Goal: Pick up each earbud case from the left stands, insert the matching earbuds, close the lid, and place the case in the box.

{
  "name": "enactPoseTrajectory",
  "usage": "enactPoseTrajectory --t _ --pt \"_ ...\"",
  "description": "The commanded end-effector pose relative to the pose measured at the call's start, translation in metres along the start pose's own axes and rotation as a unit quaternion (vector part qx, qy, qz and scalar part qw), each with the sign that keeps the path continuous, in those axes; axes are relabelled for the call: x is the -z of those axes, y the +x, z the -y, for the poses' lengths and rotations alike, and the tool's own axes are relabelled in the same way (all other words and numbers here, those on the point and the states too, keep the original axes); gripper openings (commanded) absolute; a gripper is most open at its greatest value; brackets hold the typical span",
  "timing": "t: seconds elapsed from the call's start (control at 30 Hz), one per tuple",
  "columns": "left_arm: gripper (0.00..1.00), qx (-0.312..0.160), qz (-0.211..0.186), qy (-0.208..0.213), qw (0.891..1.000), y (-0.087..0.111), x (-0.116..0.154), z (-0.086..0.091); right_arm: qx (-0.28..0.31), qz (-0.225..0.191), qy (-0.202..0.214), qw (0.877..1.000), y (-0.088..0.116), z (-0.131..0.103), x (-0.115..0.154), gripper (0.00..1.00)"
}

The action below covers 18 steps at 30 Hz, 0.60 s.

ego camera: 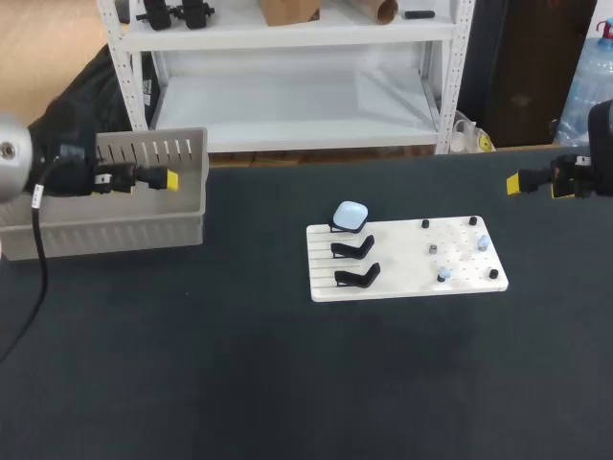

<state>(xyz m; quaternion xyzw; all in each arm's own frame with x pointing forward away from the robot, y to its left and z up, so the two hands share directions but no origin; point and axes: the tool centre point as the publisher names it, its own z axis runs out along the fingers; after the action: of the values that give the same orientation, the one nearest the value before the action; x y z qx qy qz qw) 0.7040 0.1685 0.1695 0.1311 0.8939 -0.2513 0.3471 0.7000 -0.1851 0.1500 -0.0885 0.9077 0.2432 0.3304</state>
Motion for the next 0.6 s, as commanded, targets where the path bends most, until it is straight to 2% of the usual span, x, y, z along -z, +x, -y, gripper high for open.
enactPoseTrajectory --t 0.03,0.17,0.33,0.6 --pt "1.00 -0.034 0.012 0.064 0.997 -0.002 0.002 -0.001 0.000 0.000 0.000 1.000 0.000 0.000 0.000 1.00" --pt "1.00 -0.097 0.003 0.119 0.988 -0.014 0.001 0.013 0.000 0.000 0.000 1.000 0.000 0.000 0.000 1.00" --pt "1.00 -0.188 -0.010 0.179 0.966 -0.025 -0.007 0.033 0.000 0.000 0.000 1.000 0.000 0.000 0.000 1.00" --pt "1.00 -0.308 -0.035 0.221 0.925 -0.034 -0.032 0.046 0.000 0.000 0.000 1.000 0.000 0.000 0.000 1.00"
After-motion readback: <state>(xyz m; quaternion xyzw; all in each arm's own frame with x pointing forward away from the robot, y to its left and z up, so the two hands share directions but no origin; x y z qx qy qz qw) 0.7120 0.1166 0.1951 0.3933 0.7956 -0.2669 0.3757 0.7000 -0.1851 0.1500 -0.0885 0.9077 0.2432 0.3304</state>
